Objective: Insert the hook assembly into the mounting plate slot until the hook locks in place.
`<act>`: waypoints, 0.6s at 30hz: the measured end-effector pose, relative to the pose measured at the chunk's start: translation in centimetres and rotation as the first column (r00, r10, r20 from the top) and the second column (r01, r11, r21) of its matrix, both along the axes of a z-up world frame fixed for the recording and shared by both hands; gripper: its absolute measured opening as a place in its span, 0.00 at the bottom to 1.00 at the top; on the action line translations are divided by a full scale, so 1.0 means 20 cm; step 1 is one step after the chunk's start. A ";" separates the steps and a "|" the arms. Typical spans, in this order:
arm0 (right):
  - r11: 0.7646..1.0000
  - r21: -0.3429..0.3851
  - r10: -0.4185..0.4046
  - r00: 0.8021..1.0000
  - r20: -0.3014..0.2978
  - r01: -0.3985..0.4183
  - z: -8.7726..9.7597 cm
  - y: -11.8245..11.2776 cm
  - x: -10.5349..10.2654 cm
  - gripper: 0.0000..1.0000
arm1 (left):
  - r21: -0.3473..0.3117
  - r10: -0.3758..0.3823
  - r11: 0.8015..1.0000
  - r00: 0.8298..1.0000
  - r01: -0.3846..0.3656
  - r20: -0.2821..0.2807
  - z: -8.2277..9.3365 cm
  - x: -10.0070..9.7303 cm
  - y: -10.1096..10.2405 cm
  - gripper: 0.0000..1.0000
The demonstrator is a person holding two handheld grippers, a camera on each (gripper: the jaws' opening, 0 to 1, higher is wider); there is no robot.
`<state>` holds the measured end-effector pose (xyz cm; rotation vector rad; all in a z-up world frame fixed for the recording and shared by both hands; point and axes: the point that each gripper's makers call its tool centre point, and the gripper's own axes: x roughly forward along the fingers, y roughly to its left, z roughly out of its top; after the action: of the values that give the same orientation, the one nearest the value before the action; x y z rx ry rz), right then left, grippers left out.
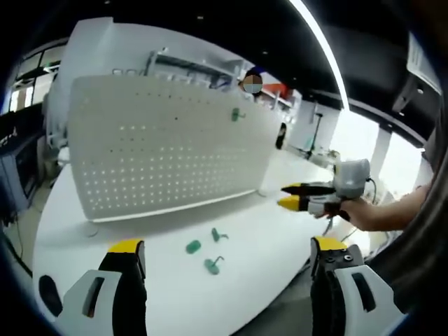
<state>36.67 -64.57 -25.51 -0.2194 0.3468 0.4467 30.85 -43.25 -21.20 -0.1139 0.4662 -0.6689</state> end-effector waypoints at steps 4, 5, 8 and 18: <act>0.998 -0.036 0.044 0.998 -0.033 -0.046 -0.07 0.03 -0.10 0.34 | -0.005 0.012 1.000 1.000 -0.012 -0.002 0.00 0.00 0.02 1.00; 0.998 -0.039 0.048 0.998 -0.036 -0.050 -0.08 0.03 -0.11 0.34 | -0.005 0.014 1.000 1.000 -0.014 -0.001 -0.01 0.00 0.02 1.00; 0.996 -0.048 0.068 0.995 -0.066 -0.072 -0.13 0.04 -0.18 0.34 | -0.003 0.014 1.000 1.000 -0.014 -0.008 -0.02 0.00 0.03 1.00; 0.985 -0.089 0.136 0.986 -0.100 -0.145 -0.19 0.10 -0.30 0.33 | -0.002 0.015 1.000 1.000 -0.015 -0.019 -0.04 -0.01 0.03 0.99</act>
<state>30.74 -62.65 -29.30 -0.3189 0.4474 0.5817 30.66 -42.66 -21.91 -0.1257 0.4828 -0.6537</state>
